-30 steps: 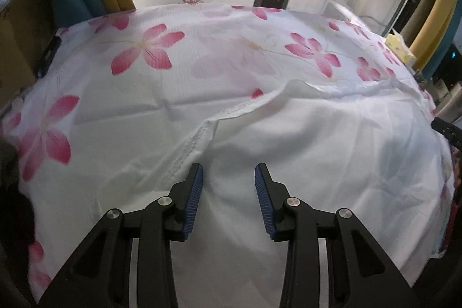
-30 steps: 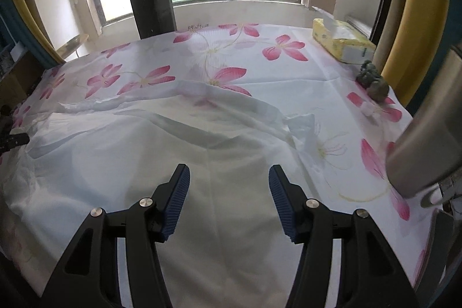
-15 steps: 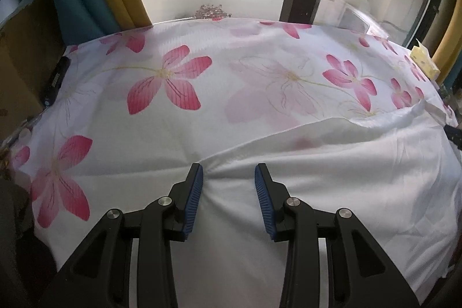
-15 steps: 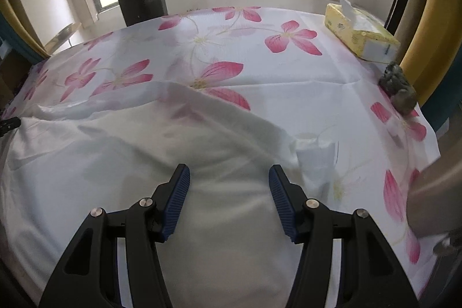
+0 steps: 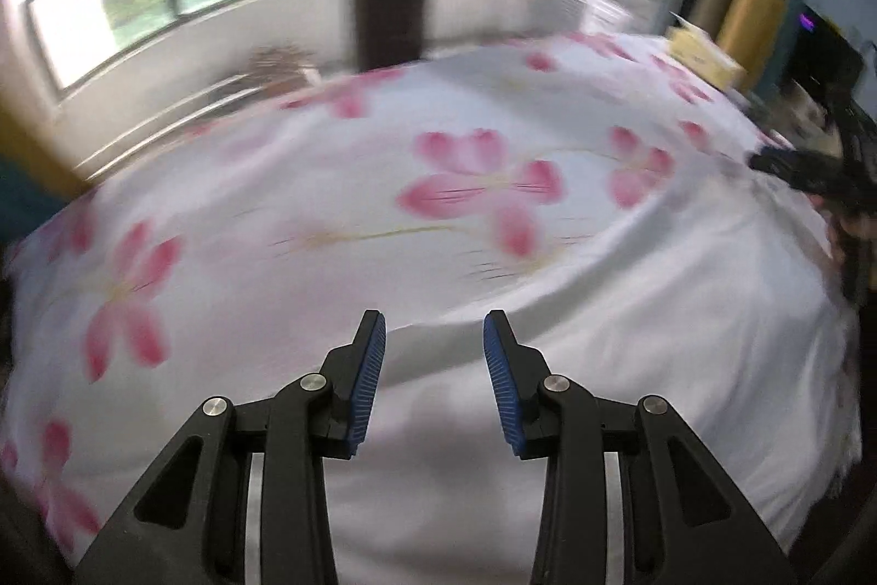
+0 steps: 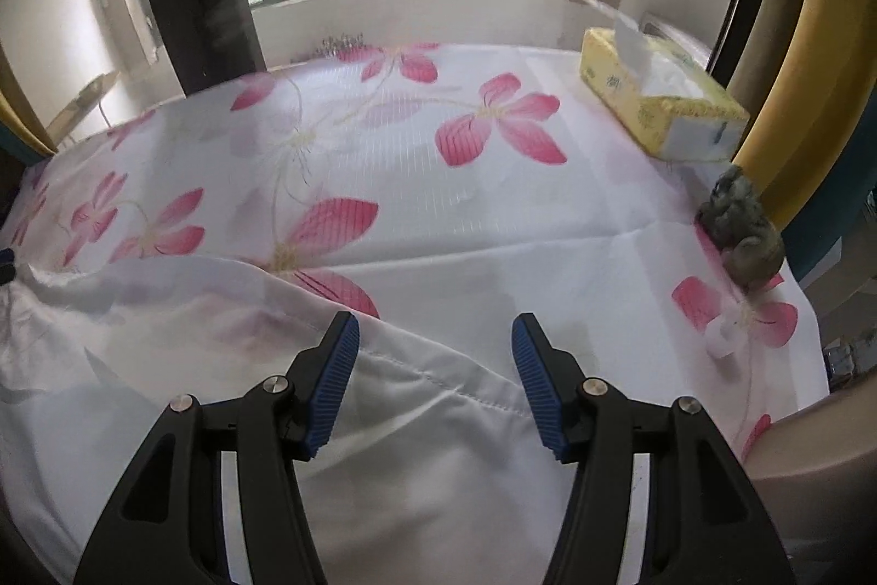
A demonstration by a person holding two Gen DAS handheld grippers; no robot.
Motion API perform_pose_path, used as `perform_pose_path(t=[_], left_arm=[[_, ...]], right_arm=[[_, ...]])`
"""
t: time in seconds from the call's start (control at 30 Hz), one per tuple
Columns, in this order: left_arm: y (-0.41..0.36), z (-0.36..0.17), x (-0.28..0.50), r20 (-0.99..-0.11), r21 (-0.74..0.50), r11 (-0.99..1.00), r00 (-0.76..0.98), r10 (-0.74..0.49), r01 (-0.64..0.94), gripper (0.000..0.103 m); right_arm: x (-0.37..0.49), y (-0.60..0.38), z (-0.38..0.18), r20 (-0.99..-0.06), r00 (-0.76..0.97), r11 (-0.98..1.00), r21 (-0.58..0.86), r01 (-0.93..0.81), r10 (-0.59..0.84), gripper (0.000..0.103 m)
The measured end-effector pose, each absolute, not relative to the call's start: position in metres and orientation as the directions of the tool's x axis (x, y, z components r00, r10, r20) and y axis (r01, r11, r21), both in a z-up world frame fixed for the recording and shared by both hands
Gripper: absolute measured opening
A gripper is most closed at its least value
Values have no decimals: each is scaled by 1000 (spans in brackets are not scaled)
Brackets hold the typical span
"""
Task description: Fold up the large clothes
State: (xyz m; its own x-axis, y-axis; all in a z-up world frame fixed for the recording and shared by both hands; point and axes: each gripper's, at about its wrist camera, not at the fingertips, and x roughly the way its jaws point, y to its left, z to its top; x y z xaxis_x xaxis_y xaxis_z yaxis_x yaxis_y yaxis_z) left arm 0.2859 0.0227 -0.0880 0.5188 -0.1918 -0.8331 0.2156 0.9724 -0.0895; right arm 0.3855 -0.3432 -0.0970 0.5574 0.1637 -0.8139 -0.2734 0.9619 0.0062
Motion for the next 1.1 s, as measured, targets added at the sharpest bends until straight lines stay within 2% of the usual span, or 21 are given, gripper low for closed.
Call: perform_pose_path(t=[0.1,0.3,0.63,0.87,1.1], left_arm=[[-6,-94,297,-848,-140,938,451,-279,317,39],[-41,-110,316,-879,-115,911,386,-279,396,39],[-35,-106,354,-859,80,960,507,-71,270,40],[1,-84,337,-834,78,978,550,-43,196,40],[40,-75,274,-818,-1,995,573,-57,98,40]], right_arm=[[376,-343,-92,-804,569,960,4,-281,170,58],[350,-351,-88,-791,585,963,20,-268,179,58],[324,-371,-87,-781,601,976,52,-210,170,58],[317,-378,-81,-773,613,979,51,-196,162,58],[306,-356,-79,-766,608,966,63,-249,207,58]])
